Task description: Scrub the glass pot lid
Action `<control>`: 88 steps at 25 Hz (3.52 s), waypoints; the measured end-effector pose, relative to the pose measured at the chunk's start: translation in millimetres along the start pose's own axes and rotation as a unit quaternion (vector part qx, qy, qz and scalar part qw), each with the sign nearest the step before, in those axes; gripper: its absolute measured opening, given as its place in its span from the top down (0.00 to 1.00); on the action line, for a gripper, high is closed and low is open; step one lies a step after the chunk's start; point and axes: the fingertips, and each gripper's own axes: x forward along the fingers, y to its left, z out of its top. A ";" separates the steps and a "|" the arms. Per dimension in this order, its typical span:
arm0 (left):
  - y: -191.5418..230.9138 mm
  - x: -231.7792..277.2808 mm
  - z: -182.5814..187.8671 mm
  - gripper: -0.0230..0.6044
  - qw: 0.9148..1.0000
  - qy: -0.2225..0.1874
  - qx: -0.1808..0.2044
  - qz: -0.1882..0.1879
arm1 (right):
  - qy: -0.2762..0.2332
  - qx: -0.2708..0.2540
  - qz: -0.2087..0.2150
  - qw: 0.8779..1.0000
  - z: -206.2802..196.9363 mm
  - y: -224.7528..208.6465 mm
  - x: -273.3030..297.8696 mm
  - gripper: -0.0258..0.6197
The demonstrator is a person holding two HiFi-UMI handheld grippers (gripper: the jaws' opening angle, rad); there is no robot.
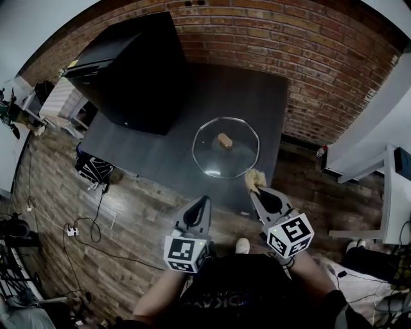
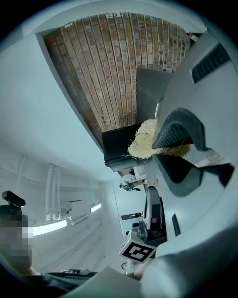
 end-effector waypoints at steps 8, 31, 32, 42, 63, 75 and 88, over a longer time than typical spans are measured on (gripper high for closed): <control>2.0 10.0 -2.8 0.91 1.000 0.009 0.001 0.009 | -0.011 0.008 0.013 1.000 3.8 -9.3 2.2 0.90; 43.3 39.1 3.2 0.91 0.999 0.014 0.031 0.018 | -0.031 0.022 -0.018 0.999 13.0 -33.1 37.9 0.90; 49.5 42.5 3.5 0.91 0.999 0.015 0.032 0.012 | -0.031 0.023 -0.025 0.999 12.9 -33.6 42.7 0.90; 127.1 94.7 -1.0 0.91 0.996 0.052 0.034 -0.063 | -0.036 0.040 -0.104 0.993 26.2 -35.2 107.6 0.90; 191.9 192.1 -78.3 0.91 0.960 0.166 0.069 -0.215 | 0.009 0.109 -0.233 0.966 -22.5 -41.7 200.4 0.90; 197.3 226.0 -151.4 0.91 0.932 0.241 0.097 -0.254 | 0.066 0.161 -0.256 0.951 -96.0 -45.8 243.9 0.90; 195.5 230.7 -174.7 0.91 0.926 0.249 0.112 -0.263 | 0.130 0.192 -0.250 0.940 -160.3 -32.1 275.9 0.90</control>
